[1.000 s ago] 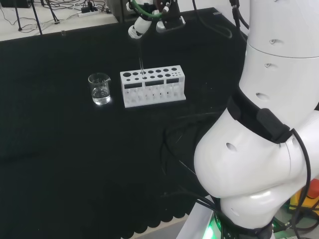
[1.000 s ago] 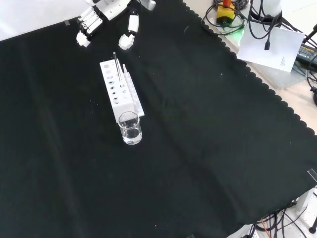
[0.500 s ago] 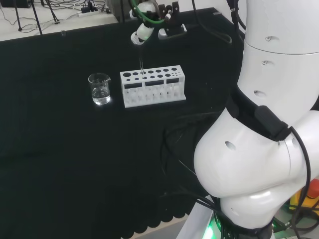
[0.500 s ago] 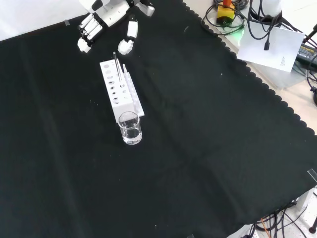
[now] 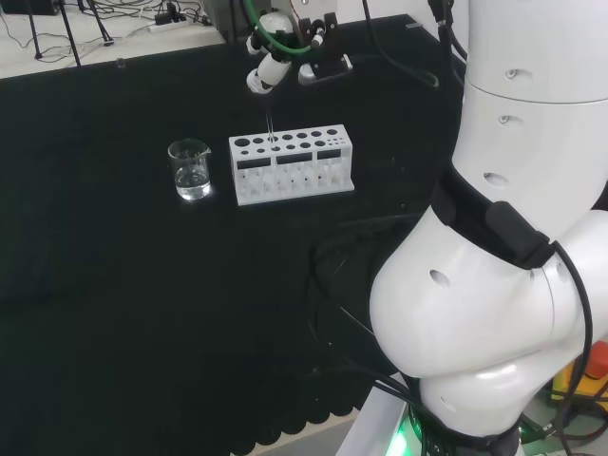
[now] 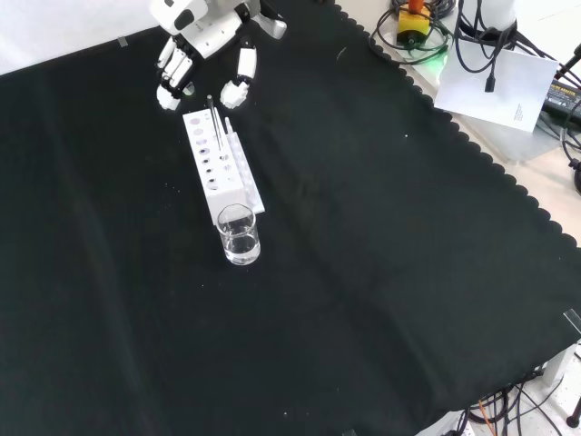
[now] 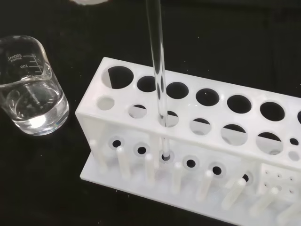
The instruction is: Take the glass rod from the white test tube rack.
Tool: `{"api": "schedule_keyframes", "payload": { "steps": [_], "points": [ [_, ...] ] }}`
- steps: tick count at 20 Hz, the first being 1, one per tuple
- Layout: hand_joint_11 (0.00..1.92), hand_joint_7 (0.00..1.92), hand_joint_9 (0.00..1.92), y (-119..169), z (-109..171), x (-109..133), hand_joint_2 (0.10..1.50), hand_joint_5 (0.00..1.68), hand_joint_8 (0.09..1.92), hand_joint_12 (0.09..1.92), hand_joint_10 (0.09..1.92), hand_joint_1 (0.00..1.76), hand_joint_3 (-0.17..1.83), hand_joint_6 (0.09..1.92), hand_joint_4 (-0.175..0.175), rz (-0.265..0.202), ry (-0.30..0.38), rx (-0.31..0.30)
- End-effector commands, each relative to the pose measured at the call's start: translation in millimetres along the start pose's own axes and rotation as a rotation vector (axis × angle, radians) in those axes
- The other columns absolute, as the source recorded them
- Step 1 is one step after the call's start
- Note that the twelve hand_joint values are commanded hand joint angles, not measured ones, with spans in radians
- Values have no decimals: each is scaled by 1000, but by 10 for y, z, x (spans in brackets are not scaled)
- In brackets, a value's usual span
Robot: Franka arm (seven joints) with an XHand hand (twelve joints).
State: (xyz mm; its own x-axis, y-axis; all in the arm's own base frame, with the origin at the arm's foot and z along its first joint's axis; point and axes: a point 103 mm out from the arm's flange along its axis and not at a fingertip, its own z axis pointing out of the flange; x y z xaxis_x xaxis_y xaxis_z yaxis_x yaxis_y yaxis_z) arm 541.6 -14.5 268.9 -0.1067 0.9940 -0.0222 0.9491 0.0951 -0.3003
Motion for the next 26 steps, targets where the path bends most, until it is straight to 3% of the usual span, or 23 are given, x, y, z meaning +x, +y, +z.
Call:
{"api": "schedule_keyframes", "payload": {
  "steps": [1,4,7,15,19,23,26],
  "points": [
    [536,678,854,33,74,6,853,418,969,1337,905,747,560,263,-175,-6,-9,3],
    [689,836,1034,50,113,-17,857,451,939,1280,876,781,563,639,-175,-6,-10,2],
    [802,913,1115,61,125,-19,858,508,935,1237,866,817,572,824,-175,-8,-6,5],
    [986,886,1101,127,109,37,839,741,913,1175,767,882,596,880,-175,-20,-17,10],
    [1006,853,1083,147,118,62,833,777,891,1166,718,896,609,880,-175,-28,-21,13],
    [1140,868,1208,157,143,51,813,792,868,1092,610,943,641,880,-175,-25,-20,15],
    [1401,949,1386,162,151,37,1032,866,871,897,528,1092,256,1110,-171,-25,-12,-1]
  ]
}}
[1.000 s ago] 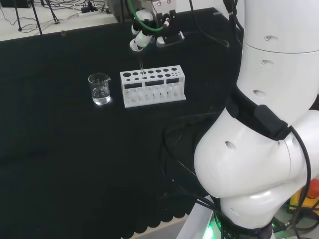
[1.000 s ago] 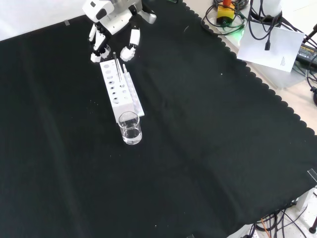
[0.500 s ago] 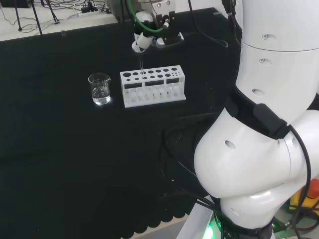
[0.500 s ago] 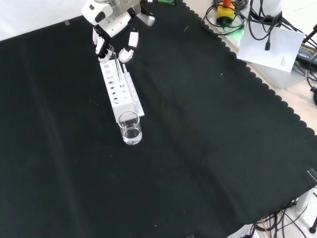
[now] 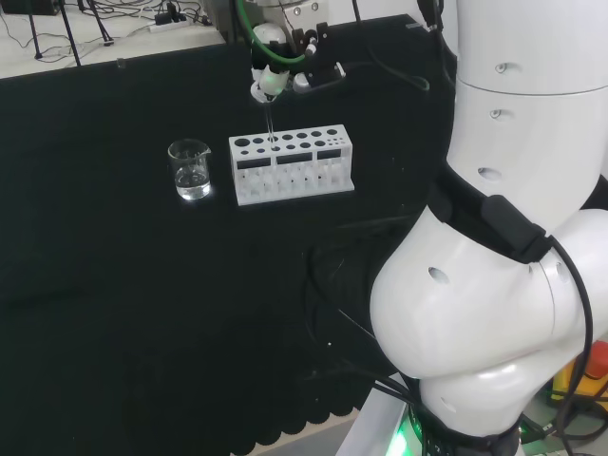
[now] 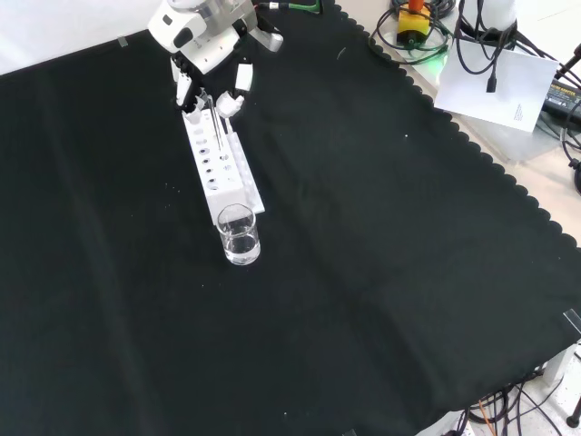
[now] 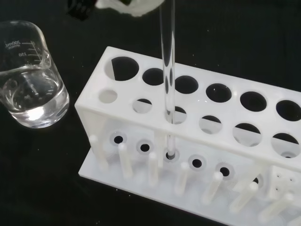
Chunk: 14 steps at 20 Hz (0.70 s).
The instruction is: Take the glass rod from the white test tube rack.
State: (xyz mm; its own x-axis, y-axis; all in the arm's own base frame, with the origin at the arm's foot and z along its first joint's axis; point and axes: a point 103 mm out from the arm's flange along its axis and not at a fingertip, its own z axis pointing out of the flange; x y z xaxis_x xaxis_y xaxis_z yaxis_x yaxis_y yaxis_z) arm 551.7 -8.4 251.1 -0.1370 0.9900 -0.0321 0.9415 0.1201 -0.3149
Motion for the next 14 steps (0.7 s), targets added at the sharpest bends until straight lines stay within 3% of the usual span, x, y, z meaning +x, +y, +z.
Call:
{"api": "schedule_keyframes", "payload": {
  "steps": [1,7,9,10,12,14],
  "points": [
    [1471,974,1422,10,11,-12,1075,879,872,827,506,1112,171,1126,-174,-1,13,-18],
    [1599,1023,1467,52,-18,50,1145,881,904,668,500,1134,42,1156,-175,-16,21,-21],
    [1588,1044,1462,52,-29,66,1122,905,985,603,557,1201,22,1072,-95,-18,18,-45],
    [1561,1074,1454,37,-43,73,1103,942,979,575,601,1229,14,992,-89,-12,8,-83],
    [1558,1153,1473,-65,-128,91,1062,1166,825,532,528,1362,-106,490,-145,-8,14,-197],
    [1588,1200,1507,-146,-213,112,1040,1320,738,482,448,1415,-159,159,-168,-8,-5,-250]
  ]
}}
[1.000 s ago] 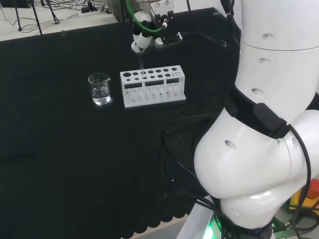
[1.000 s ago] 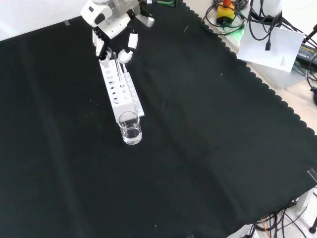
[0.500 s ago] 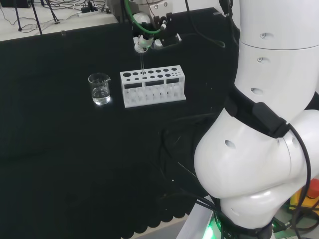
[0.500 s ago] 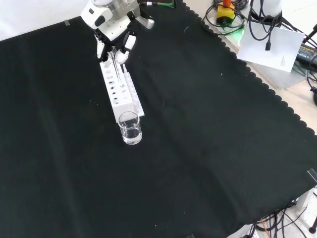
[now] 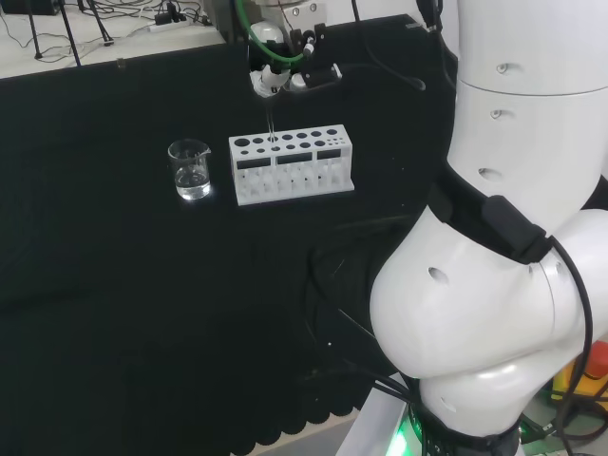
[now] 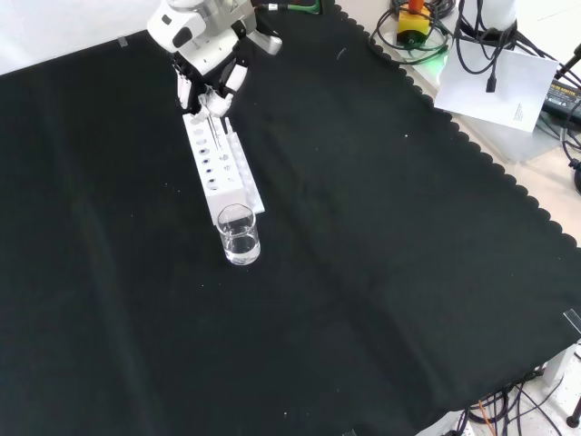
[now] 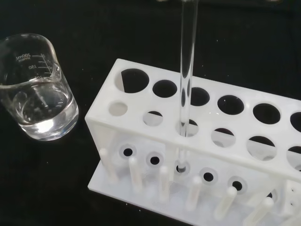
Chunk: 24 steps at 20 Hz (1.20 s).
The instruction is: Take the glass rod from the white test tube rack.
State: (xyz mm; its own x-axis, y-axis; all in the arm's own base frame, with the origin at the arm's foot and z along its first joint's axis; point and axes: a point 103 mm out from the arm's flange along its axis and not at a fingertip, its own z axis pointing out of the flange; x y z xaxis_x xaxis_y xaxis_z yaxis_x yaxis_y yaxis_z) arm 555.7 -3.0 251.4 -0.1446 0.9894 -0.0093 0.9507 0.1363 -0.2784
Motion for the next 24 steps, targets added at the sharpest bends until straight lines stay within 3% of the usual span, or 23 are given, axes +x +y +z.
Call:
{"api": "schedule_keyframes", "payload": {
  "steps": [1,5,7,14,24],
  "points": [
    [1601,1206,1508,-221,-251,83,1036,1357,729,462,448,1425,-168,87,-172,0,-35,-230],
    [1634,1211,1506,-416,-516,108,1032,1394,731,441,458,1434,-175,87,-175,-9,-49,-284],
    [1640,1168,1421,-492,-654,114,1051,1378,769,436,571,1427,-172,87,-175,0,-48,-279],
    [1668,1219,1504,-760,-1013,153,1029,1397,722,415,466,1435,-175,87,-175,38,-47,-216],
    [1675,1217,1500,-1113,-1334,328,1030,1398,730,401,475,1435,-175,87,-175,24,-53,-260]
  ]
}}
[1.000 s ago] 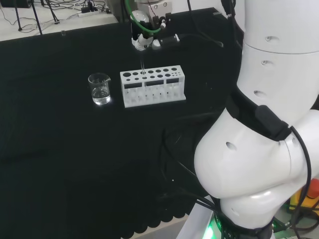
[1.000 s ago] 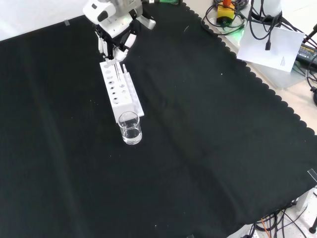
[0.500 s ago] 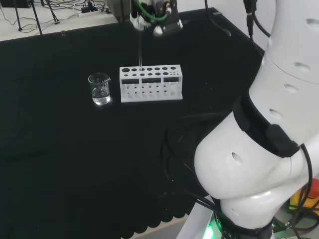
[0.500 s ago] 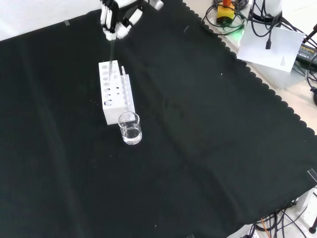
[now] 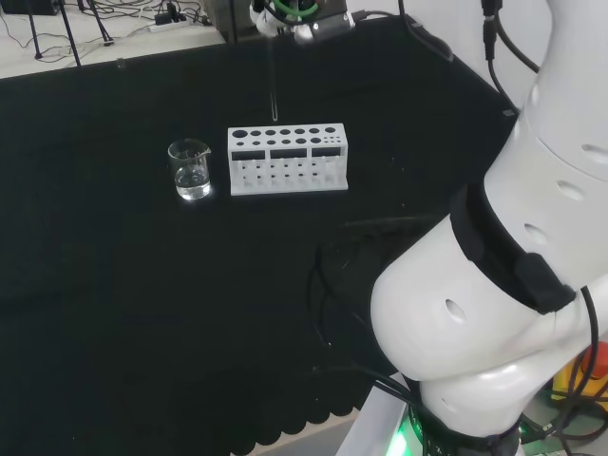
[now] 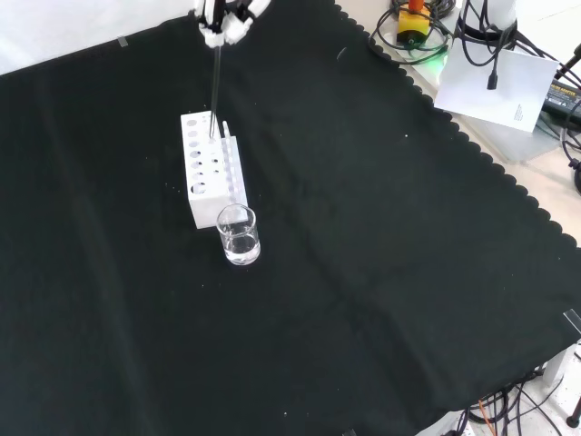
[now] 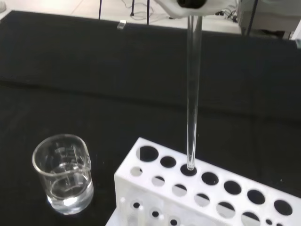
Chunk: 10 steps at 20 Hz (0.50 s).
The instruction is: Take the glass rod from the white test tube rack.
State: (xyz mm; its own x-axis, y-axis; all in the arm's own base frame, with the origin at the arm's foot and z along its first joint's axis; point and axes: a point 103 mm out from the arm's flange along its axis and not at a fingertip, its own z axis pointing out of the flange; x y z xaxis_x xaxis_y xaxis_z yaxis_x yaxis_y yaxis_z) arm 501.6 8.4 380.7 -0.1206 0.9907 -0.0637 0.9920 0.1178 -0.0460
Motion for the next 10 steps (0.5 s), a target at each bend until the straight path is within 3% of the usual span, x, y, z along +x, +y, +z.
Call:
{"api": "schedule_keyframes", "payload": {
  "steps": [1,10],
  "points": [
    [1676,1217,1500,-204,-310,147,1030,1399,730,400,477,1435,-175,87,-175,-12,-2,-29],
    [1683,1212,1488,-261,-355,293,1031,1400,739,387,501,1434,-175,87,-175,-54,2,-43]
  ]
}}
